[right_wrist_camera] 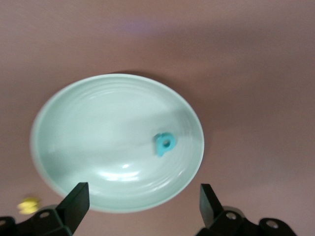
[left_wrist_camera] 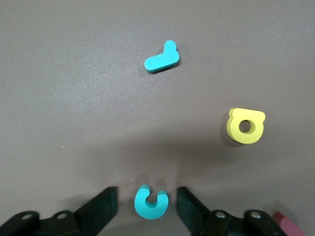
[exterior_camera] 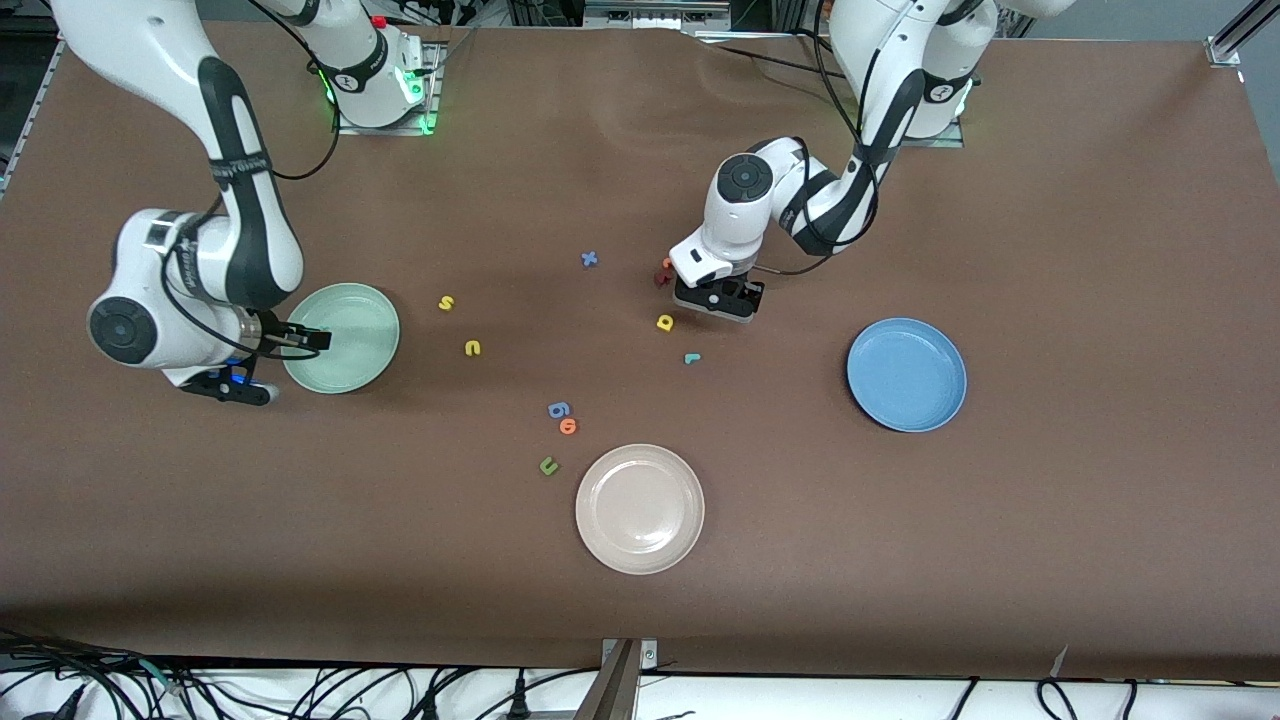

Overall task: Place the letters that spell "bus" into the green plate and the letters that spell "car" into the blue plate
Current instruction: 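Move the right gripper to the yellow s while the left lowers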

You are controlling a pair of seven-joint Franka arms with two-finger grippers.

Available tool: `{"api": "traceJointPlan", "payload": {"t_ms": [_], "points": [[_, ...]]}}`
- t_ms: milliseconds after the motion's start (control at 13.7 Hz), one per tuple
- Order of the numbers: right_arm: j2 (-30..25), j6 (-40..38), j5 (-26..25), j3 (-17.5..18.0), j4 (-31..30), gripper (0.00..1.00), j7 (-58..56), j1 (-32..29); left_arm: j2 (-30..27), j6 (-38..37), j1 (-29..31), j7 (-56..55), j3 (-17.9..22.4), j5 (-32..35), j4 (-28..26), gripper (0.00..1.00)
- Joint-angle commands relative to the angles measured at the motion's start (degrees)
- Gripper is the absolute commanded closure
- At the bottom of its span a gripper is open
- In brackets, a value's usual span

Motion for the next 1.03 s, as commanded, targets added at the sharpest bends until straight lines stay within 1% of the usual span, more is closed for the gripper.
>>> {"api": "traceJointPlan", "payload": {"t_ms": [0,147,293,440,659,879,952], "points": [[-3.28,-3.05,0.68,2.48,0.2,0.01,9.51,2.1,1.92,-0.83,0.01,-1.13,-0.05,1.17,0.9,0.51],[-3.73,-2.97,0.77,6.69,0.11,0.01,16.72,2.28,1.92,-0.83,0.1,-1.13,-0.14,0.73,0.98,0.51],[-3.38,-1.48,0.77,11.0,-0.41,0.01,24.19,2.28,1.92,-0.92,-0.07,-1.04,-0.23,-3.03,1.07,0.54],[-3.2,2.81,0.77,13.91,-3.3,0.02,28.51,2.28,1.92,-1.09,0.01,-1.04,-0.32,-4.63,1.25,0.54],[-3.11,10.8,0.77,16.03,-9.62,0.02,30.29,2.28,1.92,-1.53,-0.07,-1.04,-0.67,-5.78,2.3,0.54],[-2.94,21.87,0.77,18.04,-16.83,0.02,32.39,2.28,1.92,-1.62,0.36,-0.69,-0.58,-5.78,3.35,0.5],[-2.76,24.08,0.77,18.92,-17.98,0.02,33.79,2.28,1.92,-2.06,0.36,-0.69,-0.58,-5.78,3.97,0.5]]}}
